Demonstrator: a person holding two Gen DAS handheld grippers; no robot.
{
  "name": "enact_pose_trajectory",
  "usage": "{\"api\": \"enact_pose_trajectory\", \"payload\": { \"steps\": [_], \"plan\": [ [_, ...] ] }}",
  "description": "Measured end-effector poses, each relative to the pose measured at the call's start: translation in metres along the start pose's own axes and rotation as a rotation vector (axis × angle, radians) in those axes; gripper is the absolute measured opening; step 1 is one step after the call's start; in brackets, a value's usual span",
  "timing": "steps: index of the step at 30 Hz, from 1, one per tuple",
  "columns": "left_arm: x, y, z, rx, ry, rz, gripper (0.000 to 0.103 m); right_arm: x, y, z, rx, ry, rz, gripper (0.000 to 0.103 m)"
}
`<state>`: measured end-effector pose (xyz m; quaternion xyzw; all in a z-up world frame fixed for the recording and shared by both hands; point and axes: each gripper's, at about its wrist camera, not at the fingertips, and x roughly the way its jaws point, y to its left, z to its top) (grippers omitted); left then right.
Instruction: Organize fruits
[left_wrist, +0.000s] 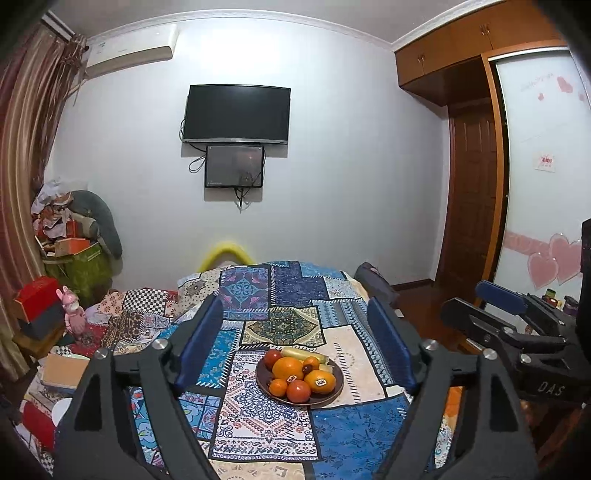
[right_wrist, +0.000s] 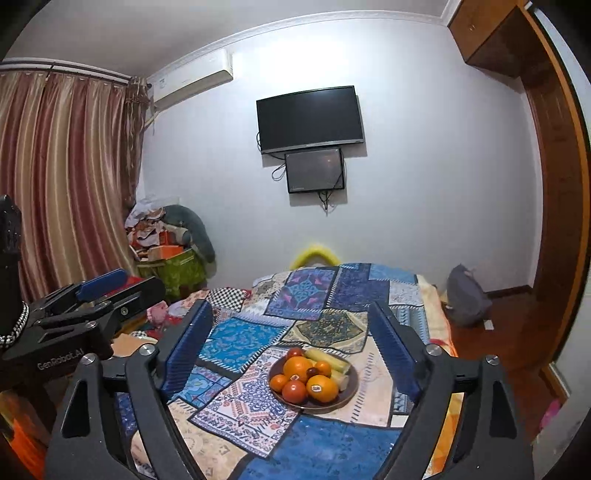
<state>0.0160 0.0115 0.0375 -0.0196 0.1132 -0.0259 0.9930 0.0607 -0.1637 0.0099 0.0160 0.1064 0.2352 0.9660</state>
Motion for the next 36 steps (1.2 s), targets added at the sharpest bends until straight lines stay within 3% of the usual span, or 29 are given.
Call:
{"api": "enact_pose_trajectory", "payload": {
  "steps": [10, 36],
  "plan": [
    [-0.005, 0.003, -0.005, -0.015, -0.021, 0.018, 0.100, -0.010, 0.002, -0.003, -0.011, -0.028, -0.047, 0.103],
    [0.001, 0.004, -0.011, -0.018, 0.004, 0.017, 0.103, -0.022, 0.002, -0.002, 0.004, -0.057, -0.086, 0.103]
  ]
}}
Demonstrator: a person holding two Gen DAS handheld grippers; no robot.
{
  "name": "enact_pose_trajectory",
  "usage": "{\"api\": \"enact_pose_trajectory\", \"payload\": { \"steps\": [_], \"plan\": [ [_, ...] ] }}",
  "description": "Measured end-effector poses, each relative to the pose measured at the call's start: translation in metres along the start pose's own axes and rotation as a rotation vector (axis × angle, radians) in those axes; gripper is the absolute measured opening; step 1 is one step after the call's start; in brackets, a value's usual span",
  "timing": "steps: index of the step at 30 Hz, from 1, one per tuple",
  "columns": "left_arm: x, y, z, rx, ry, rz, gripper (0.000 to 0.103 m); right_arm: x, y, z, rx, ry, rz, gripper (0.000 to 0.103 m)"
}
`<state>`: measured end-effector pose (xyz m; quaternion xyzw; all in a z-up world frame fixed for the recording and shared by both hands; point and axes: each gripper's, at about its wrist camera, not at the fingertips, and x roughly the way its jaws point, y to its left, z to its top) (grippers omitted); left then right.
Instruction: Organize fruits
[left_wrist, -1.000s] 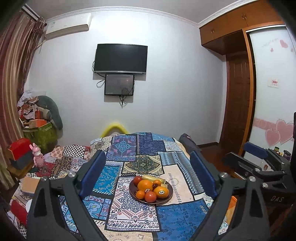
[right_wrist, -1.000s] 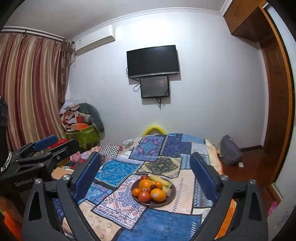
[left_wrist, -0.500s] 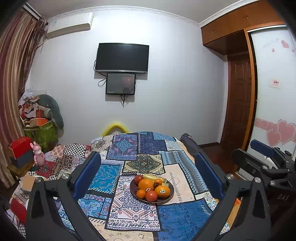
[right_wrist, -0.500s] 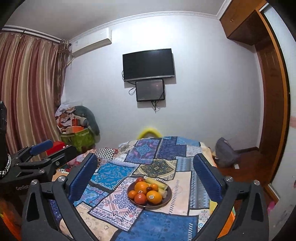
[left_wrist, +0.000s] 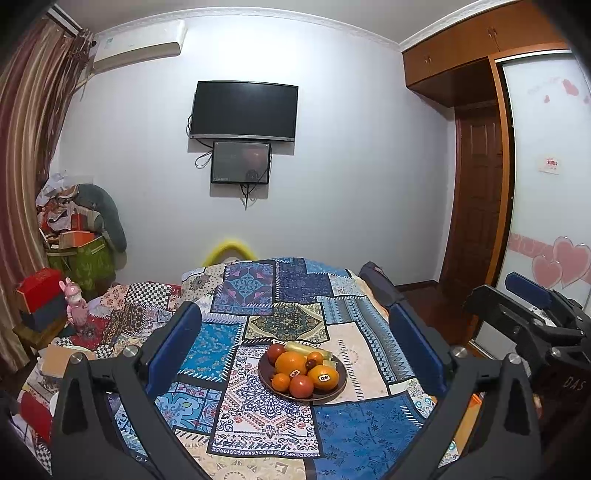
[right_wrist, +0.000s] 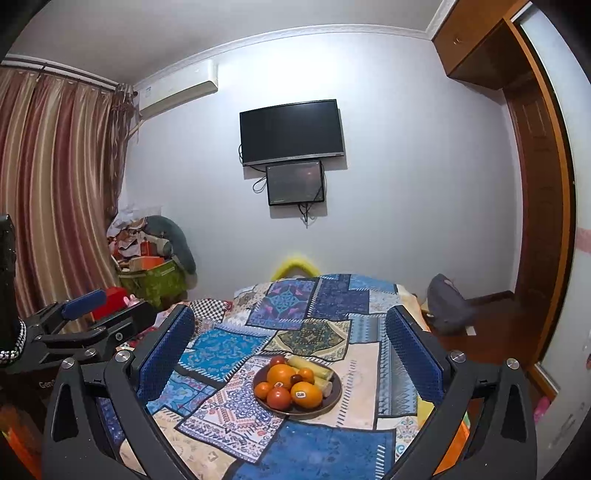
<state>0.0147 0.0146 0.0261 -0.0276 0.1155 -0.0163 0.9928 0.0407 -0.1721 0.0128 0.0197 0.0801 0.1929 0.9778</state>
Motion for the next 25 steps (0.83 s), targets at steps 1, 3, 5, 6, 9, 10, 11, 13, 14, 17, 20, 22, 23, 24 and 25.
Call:
{"api": "enact_pose_trajectory", "payload": {
  "steps": [1, 3, 5, 6, 9, 10, 11, 13, 14, 17, 20, 22, 23, 24, 25],
  "plan": [
    [-0.0001, -0.0001, 0.0001, 0.000, -0.001, -0.001, 0.103, -0.0005, 0.0000, 0.0004, 0.000, -0.001, -0.001, 0.103],
    [0.0002, -0.0004, 0.0004, 0.002, -0.002, -0.002, 0.103, -0.0006, -0.0001, -0.0003, 0.000, -0.002, -0.003, 0.103],
    [0.0006, -0.0010, 0.0002, 0.003, 0.000, -0.006, 0.103, -0.0009, -0.0003, 0.0001, 0.000, -0.004, -0.005, 0.103],
    [0.0006, -0.0011, -0.0001, 0.002, 0.001, -0.008, 0.103, -0.0008, -0.0002, 0.0000, 0.001, -0.005, -0.005, 0.103],
    [0.0018, -0.0024, -0.0009, 0.002, 0.009, -0.014, 0.103, -0.0009, -0.0003, 0.0004, 0.000, -0.009, -0.010, 0.103],
    [0.0021, -0.0027, -0.0009, 0.002, 0.011, -0.016, 0.103, -0.0010, -0.0002, 0.0006, -0.001, -0.010, -0.012, 0.103],
    [0.0020, -0.0028, -0.0011, 0.002, 0.011, -0.017, 0.103, -0.0007, -0.0001, 0.0007, -0.002, -0.010, -0.013, 0.103],
    [0.0015, -0.0031, -0.0013, 0.005, 0.011, -0.016, 0.103, -0.0003, 0.0003, 0.0010, -0.006, -0.010, -0.015, 0.103],
    [0.0016, -0.0033, -0.0014, 0.006, 0.011, -0.016, 0.103, -0.0003, 0.0005, 0.0011, -0.008, -0.010, -0.015, 0.103],
    [0.0013, -0.0038, -0.0012, 0.013, 0.010, -0.024, 0.103, -0.0005, 0.0007, 0.0009, -0.010, -0.009, -0.016, 0.103],
    [0.0015, -0.0054, -0.0012, 0.020, 0.010, -0.026, 0.103, -0.0006, 0.0013, 0.0011, -0.009, -0.007, -0.017, 0.103],
    [0.0016, -0.0061, -0.0016, 0.022, 0.011, -0.028, 0.103, -0.0007, 0.0012, 0.0010, -0.009, -0.006, -0.017, 0.103],
    [0.0015, -0.0062, -0.0015, 0.022, 0.011, -0.029, 0.103, -0.0003, 0.0015, 0.0009, -0.010, -0.006, -0.018, 0.103],
    [0.0014, -0.0066, -0.0014, 0.024, 0.010, -0.029, 0.103, -0.0002, 0.0013, 0.0004, -0.011, -0.006, -0.019, 0.103],
    [0.0015, -0.0070, -0.0015, 0.025, 0.010, -0.028, 0.103, -0.0001, 0.0012, 0.0005, -0.012, -0.005, -0.019, 0.103]
  ]
}}
